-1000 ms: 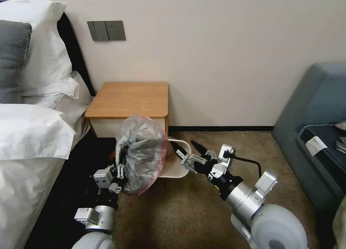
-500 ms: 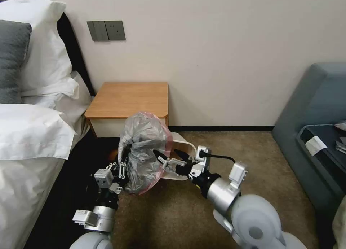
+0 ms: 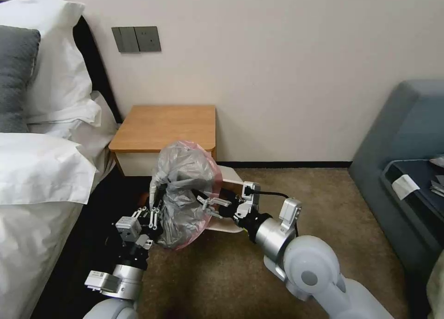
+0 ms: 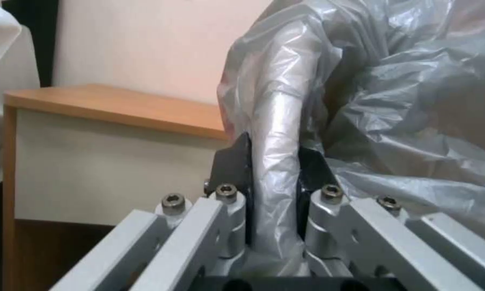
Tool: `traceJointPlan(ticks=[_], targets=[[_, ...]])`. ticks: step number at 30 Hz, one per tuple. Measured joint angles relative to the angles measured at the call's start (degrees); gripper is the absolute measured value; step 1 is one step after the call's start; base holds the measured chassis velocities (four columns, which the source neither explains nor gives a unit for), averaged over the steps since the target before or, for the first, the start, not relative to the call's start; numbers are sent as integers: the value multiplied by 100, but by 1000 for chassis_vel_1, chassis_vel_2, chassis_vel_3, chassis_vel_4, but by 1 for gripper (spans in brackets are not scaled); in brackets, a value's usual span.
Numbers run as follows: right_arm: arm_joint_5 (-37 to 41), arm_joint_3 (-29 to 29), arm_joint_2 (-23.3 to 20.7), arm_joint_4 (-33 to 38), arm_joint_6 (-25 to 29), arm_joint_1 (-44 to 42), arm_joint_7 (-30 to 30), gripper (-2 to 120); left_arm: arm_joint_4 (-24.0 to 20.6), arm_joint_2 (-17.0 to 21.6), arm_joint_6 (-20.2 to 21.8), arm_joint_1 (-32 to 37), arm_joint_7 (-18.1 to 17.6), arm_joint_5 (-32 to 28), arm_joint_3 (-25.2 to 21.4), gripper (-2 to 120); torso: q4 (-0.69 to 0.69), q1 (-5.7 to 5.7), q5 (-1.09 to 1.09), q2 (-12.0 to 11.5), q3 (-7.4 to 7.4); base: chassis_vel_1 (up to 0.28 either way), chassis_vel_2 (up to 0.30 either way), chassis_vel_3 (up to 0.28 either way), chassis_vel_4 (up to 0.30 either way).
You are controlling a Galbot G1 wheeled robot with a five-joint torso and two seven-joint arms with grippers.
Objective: Pick up the garbage bag from the table and place it over the trash can.
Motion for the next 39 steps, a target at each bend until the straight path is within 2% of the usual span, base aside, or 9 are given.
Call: traceJointPlan(ticks=[2,6,7,11,17,19,21,23,39], targets=[[-17,3,-2,-2,5,-6,-10,84,7,-2,0,-8,0,-2,3,9,0,0,0,0,0,0,0,0,0],[-95,38,27,-27,41,3,-58,64,30,-24,5,-39,0,-12,30,9,-1,0,0,0,0,0,0,0,0],[-95,38,27,-27,41,3,-58,64,30,-24,5,-39,0,-12,30,9,-1,0,0,0,0,0,0,0,0],[-168,43,94,-47,61,19,-85,45,66,-46,27,-46,-6,-12,59,9,0,0,0,0,0,0,0,0,0],[-215,10,92,-59,68,41,-106,28,80,-44,42,-83,-21,-16,59,9,0,0,0,0,0,0,0,0,0],[-243,0,87,-37,71,19,-120,16,91,-39,43,-85,-32,-17,52,9,0,0,0,0,0,0,0,0,0],[-258,-2,84,-20,72,8,-126,13,97,-38,42,-87,-34,-10,50,9,0,0,0,0,0,0,0,0,0],[-280,-3,80,28,73,0,-128,3,118,-37,29,-100,-37,42,42,9,0,0,0,0,0,0,0,0,0],[-254,351,-10,336,89,-59,-120,0,313,-42,-365,-141,46,465,-166,9,0,0,0,0,0,0,0,0,0]])
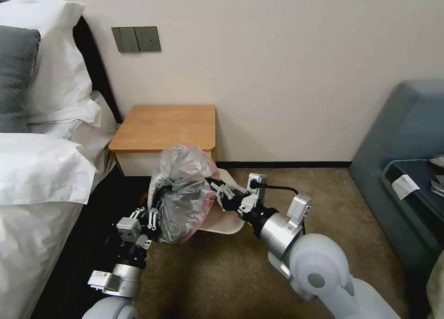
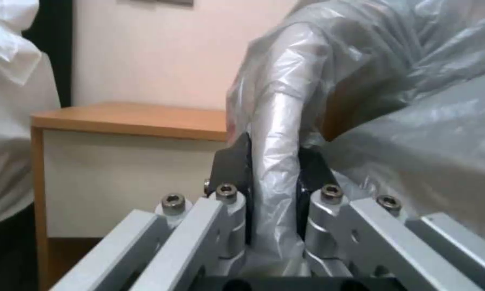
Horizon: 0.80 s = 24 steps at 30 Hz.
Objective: Pick up the garbage bag from the table and place it over the trash can.
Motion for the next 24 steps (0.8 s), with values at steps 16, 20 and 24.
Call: traceJointPlan(ticks=[16,20,24], targets=[[168,790,-493,-15,14,-180,35,0,114,-12,-489,-58,558,-698,-225,9,0,0,1,0,0,0,0,0,0],[172,911,-598,26,14,-304,30,0,80,-11,-448,-56,543,-902,-220,9,0,0,0,0,0,0,0,0,0],[171,1164,-741,175,13,-574,14,0,-21,10,-257,-79,382,-1188,-168,9,-1,0,1,0,0,0,0,0,0]])
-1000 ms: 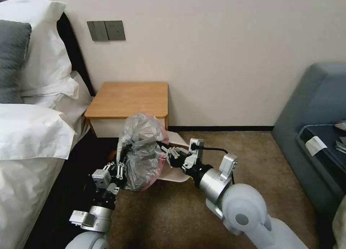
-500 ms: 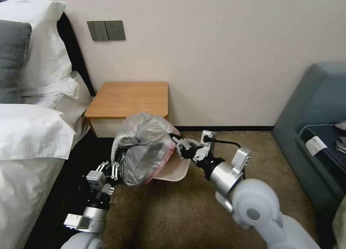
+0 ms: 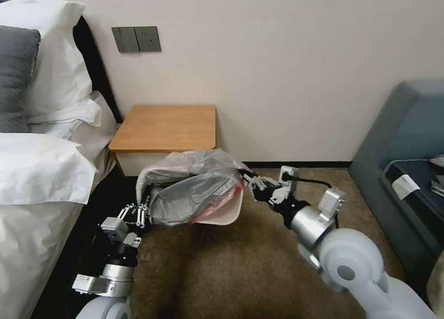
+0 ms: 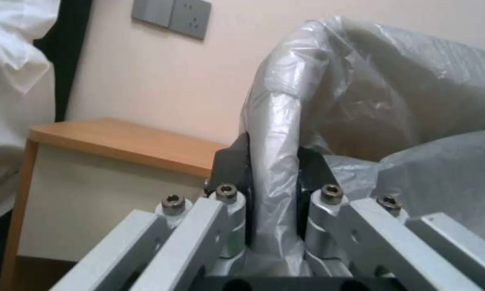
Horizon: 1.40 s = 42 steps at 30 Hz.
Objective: Pick up the garbage bag from the table and place it over the trash can.
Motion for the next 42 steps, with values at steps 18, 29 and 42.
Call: traceJointPlan(ticks=[18,29,42], targets=[[-522,337,-34,288,-41,-583,-340,15,-338,-96,805,67,-1021,-477,76,9,1,0,0,1,0,0,0,0,0],[-107,852,17,904,-20,-1602,-374,57,-370,-113,1097,44,-1436,-608,221,9,0,0,-1,1,0,0,0,0,0],[-198,-241,554,899,371,-1727,-125,99,-379,-194,1053,46,-1395,-612,333,9,1,0,-2,1,0,0,0,0,0]])
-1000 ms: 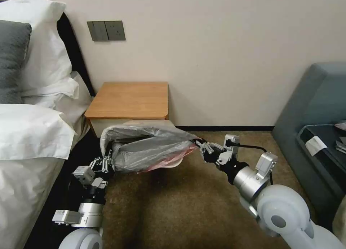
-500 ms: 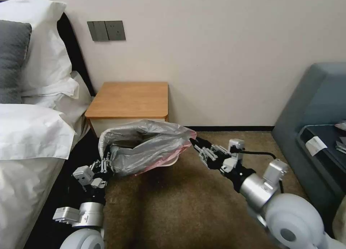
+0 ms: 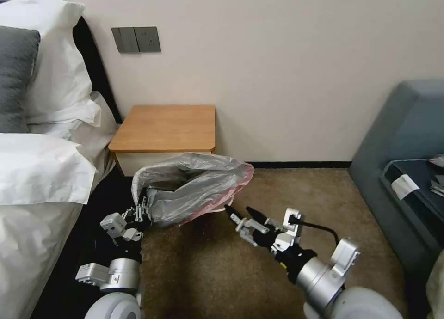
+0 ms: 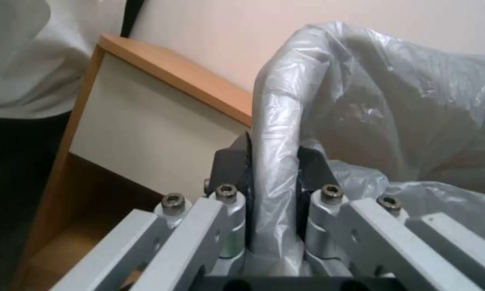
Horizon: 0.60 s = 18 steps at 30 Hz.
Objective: Pick up the garbage bag from the table and place it over the trash can.
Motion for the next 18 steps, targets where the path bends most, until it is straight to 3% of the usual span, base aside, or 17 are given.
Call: traceJointPlan(ticks=[18], targets=[[-195,-252,40,-422,98,451,-229,100,36,-61,-51,53,79,21,65,9,0,0,1,-1,0,0,0,0,0]])
